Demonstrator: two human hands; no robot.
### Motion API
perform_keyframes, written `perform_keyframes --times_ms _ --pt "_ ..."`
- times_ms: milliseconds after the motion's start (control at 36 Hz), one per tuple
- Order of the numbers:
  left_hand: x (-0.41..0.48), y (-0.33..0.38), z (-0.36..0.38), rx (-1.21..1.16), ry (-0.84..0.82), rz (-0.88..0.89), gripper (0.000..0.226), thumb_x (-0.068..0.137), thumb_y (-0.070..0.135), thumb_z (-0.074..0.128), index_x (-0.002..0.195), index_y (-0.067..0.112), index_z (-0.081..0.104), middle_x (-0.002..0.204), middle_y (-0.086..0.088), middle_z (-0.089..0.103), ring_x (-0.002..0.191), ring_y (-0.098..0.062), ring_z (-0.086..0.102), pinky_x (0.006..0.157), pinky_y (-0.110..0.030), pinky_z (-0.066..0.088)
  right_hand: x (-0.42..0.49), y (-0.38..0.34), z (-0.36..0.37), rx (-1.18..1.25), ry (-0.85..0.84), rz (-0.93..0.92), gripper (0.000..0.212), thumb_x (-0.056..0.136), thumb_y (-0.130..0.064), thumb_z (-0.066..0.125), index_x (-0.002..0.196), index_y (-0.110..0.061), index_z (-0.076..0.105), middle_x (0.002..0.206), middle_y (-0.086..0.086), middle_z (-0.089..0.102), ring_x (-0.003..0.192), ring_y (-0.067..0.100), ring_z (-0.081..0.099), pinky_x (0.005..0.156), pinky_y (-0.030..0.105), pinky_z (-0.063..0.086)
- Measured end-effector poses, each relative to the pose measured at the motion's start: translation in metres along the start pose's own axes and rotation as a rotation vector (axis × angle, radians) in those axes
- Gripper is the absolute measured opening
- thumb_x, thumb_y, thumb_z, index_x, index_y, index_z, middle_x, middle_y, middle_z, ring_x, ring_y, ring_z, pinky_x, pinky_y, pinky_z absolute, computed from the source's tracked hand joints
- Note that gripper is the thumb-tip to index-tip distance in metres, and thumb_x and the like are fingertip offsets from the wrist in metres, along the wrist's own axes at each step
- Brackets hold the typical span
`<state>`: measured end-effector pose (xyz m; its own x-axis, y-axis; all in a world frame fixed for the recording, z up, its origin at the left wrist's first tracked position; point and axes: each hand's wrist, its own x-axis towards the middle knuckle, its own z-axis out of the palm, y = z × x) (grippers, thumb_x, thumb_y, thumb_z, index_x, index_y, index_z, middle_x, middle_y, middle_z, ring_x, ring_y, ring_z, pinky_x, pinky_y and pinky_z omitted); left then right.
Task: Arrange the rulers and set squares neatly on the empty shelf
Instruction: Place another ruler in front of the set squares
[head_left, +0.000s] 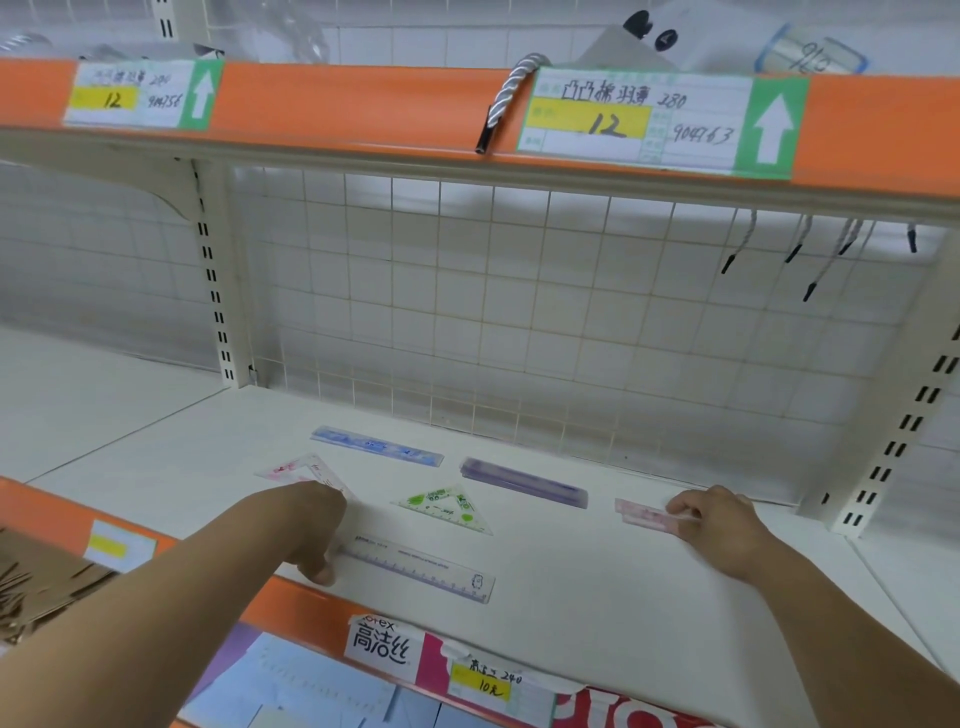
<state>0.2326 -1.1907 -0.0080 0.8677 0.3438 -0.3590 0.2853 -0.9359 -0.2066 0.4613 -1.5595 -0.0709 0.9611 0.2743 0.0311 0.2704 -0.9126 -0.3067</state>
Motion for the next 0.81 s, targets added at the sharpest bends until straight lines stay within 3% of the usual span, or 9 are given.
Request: perform_keyframes --times_ms 111,250,472,694,806 --pt "0.000 0.001 -0.001 -0.003 -0.006 -0.006 0.055 0.082 0.035 0.071 0.128 0.011 0.051 0.122 -0.003 0.058 0.104 -0.016 0.057 0.083 -0.021 0.045 -0.005 -0.008 -0.002 0.008 -0.001 0.005 0.028 0.092 -0.045 0.053 0.116 -0.035 0.062 0.112 -0.001 0.048 0.124 0.025 0.037 0.105 0.038 0.035" --pt "0.000 0.000 0.000 -0.007 -0.003 -0.003 0.056 0.082 0.035 0.071 0.128 0.012 0.050 0.123 -0.002 0.056 0.103 -0.015 0.055 0.083 -0.021 0.044 -0.012 -0.026 0.001 -0.058 -0.011 0.050 0.047 0.085 -0.068 0.045 0.122 -0.041 0.056 0.130 -0.003 0.046 0.130 0.026 0.032 0.104 0.041 0.034" --pt "-0.002 0.001 0.000 -0.007 -0.005 -0.001 0.056 0.084 0.036 0.070 0.129 0.011 0.050 0.124 -0.003 0.057 0.109 -0.017 0.057 0.088 -0.023 0.046 -0.011 -0.036 0.007 -0.019 -0.001 0.013 0.022 0.092 -0.050 0.050 0.108 -0.038 0.058 0.119 -0.001 0.045 0.123 0.024 0.036 0.100 0.039 0.036" --pt "-0.004 0.001 0.001 -0.011 0.002 -0.010 0.058 0.084 0.036 0.070 0.131 0.011 0.049 0.126 -0.003 0.056 0.113 -0.019 0.056 0.090 -0.024 0.045 -0.009 -0.036 0.005 -0.029 -0.043 -0.041 0.034 0.089 -0.064 0.045 0.114 -0.045 0.059 0.112 -0.005 0.043 0.124 0.022 0.034 0.103 0.038 0.033" --pt "-0.004 0.001 0.000 -0.026 0.004 -0.011 0.057 0.083 0.035 0.071 0.131 0.012 0.049 0.124 -0.003 0.056 0.107 -0.016 0.056 0.087 -0.022 0.045 -0.012 -0.039 0.005 -0.062 -0.043 -0.092 0.035 0.093 -0.059 0.041 0.116 -0.041 0.060 0.111 -0.005 0.043 0.122 0.020 0.035 0.101 0.034 0.034"
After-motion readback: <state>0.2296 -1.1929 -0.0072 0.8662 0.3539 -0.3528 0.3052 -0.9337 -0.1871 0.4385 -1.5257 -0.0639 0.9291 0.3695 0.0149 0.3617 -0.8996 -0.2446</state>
